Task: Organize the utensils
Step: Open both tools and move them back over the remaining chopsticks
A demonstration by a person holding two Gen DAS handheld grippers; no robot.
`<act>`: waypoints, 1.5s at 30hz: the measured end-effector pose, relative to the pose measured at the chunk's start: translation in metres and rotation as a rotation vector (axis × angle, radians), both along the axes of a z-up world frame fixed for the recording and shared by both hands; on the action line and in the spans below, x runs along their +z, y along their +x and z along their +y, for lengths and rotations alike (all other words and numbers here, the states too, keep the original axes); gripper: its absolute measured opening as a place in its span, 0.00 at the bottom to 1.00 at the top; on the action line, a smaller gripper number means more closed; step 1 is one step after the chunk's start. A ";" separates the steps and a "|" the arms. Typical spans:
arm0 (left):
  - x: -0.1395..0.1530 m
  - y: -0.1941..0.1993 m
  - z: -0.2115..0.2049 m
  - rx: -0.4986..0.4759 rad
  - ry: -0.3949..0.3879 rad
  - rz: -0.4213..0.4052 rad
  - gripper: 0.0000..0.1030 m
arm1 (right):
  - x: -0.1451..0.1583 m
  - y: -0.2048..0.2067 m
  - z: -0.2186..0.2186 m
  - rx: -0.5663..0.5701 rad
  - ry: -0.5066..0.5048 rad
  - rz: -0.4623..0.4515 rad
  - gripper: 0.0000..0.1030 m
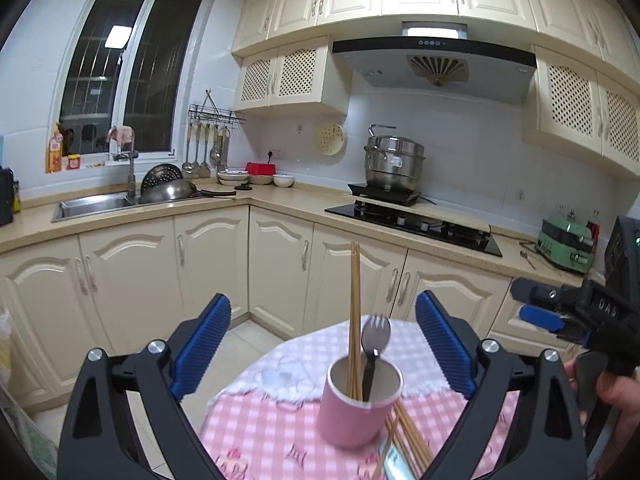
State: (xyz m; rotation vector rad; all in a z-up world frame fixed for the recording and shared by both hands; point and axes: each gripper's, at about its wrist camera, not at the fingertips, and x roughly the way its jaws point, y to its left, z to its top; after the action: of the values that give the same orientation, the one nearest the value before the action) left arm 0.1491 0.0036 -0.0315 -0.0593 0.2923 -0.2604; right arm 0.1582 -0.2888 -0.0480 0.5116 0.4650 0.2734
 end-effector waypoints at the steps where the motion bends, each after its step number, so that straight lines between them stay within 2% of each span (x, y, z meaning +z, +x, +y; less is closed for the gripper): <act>1: 0.001 -0.010 0.001 0.005 0.009 0.001 0.89 | 0.000 -0.007 0.000 0.005 -0.005 0.008 0.94; 9: -0.008 -0.074 0.008 0.007 0.016 0.032 0.89 | 0.005 -0.073 0.003 0.024 -0.057 0.053 0.94; 17: -0.031 -0.105 0.020 -0.011 0.007 0.108 0.89 | 0.005 -0.114 -0.001 -0.024 -0.057 0.077 0.94; 22: -0.039 -0.114 0.022 -0.018 0.080 0.150 0.89 | -0.002 -0.127 -0.014 -0.079 -0.099 0.174 0.94; 24: -0.041 -0.112 0.024 -0.023 0.120 0.160 0.89 | -0.002 -0.128 -0.019 -0.094 -0.123 0.202 0.94; 29: -0.045 -0.096 0.022 -0.031 0.163 0.190 0.89 | -0.010 -0.116 -0.028 -0.107 -0.119 0.239 0.94; 32: -0.052 -0.084 0.020 -0.039 0.189 0.220 0.89 | -0.024 -0.102 -0.023 -0.080 -0.131 0.272 0.94; 37: -0.072 -0.060 0.009 -0.075 0.264 0.292 0.89 | -0.055 -0.070 -0.008 -0.008 -0.219 0.402 0.94; 45: -0.114 -0.014 -0.026 -0.196 0.384 0.445 0.89 | -0.094 -0.033 0.012 0.099 -0.337 0.524 0.94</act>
State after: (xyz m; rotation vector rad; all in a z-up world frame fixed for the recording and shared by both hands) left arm 0.1355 -0.0220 -0.1456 0.2964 0.7887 -0.3812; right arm 0.1254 -0.2772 -0.1421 0.2236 1.0286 0.1471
